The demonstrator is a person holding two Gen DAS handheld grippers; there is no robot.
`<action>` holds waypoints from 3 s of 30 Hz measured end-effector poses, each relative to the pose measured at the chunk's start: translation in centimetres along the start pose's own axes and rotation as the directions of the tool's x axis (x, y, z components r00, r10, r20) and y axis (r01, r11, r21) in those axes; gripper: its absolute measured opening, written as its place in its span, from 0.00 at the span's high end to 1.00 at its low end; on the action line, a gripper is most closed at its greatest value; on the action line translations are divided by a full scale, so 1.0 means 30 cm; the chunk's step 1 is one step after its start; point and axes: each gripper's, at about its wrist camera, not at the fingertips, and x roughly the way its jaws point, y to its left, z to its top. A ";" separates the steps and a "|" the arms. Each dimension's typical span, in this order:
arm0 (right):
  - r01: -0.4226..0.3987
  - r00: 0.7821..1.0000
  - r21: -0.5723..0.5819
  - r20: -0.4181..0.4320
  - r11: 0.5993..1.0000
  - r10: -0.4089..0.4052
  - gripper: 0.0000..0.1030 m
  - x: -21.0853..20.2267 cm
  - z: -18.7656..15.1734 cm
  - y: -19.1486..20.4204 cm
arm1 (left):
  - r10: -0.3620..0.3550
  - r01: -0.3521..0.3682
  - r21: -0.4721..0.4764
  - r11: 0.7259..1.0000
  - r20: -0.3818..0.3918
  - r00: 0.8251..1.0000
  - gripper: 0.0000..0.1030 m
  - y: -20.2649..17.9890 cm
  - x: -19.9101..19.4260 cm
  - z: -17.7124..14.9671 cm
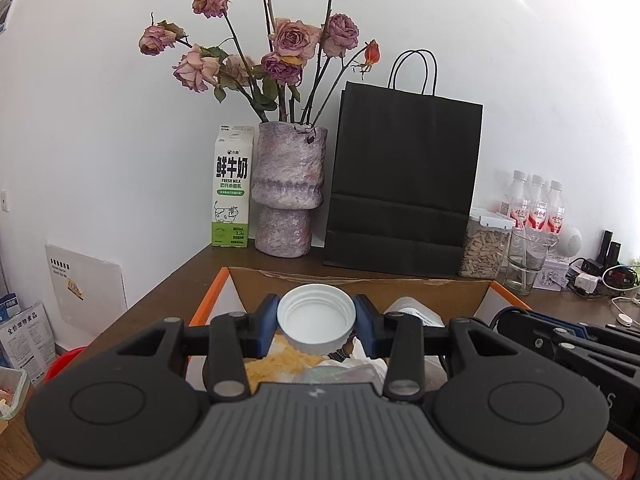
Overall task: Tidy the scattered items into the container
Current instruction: 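Open both tools to drop the cable and cap into the box, then move both tools back toward the small cap and orange wrapper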
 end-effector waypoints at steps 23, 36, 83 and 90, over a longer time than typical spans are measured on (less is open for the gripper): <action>0.062 0.994 0.008 0.087 0.998 -0.063 0.00 -0.100 0.002 -0.009 | 0.073 -0.066 -0.055 0.996 0.144 0.987 0.00 0.028 -0.079 -0.018; 0.055 0.995 -0.036 0.080 0.998 -0.052 0.00 -0.155 -0.024 0.006 | 0.040 -0.033 -0.038 0.999 0.196 0.980 0.00 0.058 -0.160 -0.050; 0.006 0.968 -0.145 -0.247 0.989 -0.043 0.00 -0.180 -0.194 0.024 | 0.025 -0.019 0.074 0.997 -0.080 0.996 0.00 0.167 -0.245 -0.201; -0.010 0.955 -0.129 -0.296 0.992 -0.029 0.04 -0.137 -0.203 0.071 | 0.037 -0.030 0.067 0.997 -0.102 0.994 0.00 0.192 -0.241 -0.200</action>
